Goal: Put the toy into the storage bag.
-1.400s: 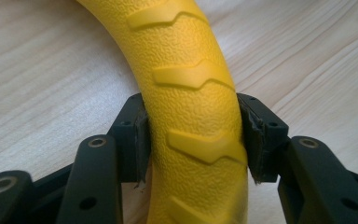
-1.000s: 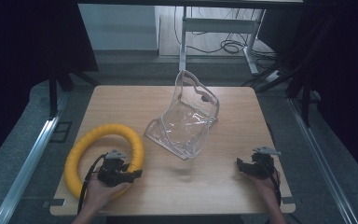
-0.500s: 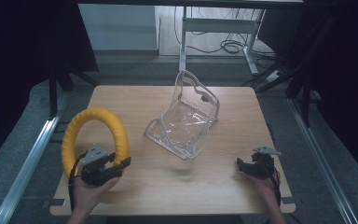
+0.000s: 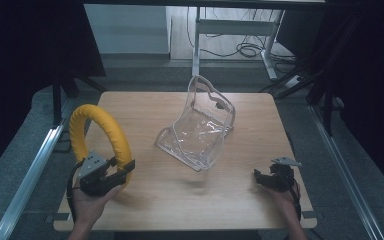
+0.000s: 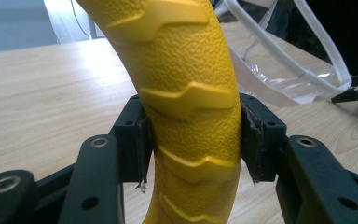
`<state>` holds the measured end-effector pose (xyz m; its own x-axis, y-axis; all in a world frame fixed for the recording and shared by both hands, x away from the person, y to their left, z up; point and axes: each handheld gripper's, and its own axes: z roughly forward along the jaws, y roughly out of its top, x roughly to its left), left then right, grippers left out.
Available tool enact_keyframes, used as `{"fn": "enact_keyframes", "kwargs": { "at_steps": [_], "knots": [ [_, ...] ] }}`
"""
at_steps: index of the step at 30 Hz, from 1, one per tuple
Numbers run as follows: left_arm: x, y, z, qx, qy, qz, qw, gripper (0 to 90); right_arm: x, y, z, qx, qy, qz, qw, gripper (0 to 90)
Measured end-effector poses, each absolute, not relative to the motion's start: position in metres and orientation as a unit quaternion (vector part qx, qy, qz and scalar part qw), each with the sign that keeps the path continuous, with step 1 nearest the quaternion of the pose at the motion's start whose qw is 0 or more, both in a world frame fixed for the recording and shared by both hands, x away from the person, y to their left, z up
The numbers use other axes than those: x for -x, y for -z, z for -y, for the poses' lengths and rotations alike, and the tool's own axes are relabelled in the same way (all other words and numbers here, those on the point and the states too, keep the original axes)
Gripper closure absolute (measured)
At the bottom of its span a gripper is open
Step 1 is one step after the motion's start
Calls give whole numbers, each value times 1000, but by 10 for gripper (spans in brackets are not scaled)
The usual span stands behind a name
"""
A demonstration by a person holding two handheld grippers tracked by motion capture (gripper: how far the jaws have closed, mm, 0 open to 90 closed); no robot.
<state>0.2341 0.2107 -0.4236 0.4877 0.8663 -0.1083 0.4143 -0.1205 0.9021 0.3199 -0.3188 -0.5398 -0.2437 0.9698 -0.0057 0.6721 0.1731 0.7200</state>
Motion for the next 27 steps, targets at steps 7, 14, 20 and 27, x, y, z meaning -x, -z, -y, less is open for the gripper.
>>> {"fn": "enact_keyframes", "kwargs": {
  "at_steps": [7,14,20,27],
  "knots": [
    [-236,415,-207,-710,-244,-439,493,500,-320,540,319,-565,-307,-726,243,138],
    [-237,405,-200,-709,-257,-427,499,499,-320,540,319,-565,-307,-726,242,138],
    [-239,402,-197,-705,-254,-424,508,499,-320,540,319,-565,-308,-726,242,139],
    [-243,395,-191,-702,-267,-416,512,499,-320,540,319,-565,-308,-726,242,140]
  ]
}}
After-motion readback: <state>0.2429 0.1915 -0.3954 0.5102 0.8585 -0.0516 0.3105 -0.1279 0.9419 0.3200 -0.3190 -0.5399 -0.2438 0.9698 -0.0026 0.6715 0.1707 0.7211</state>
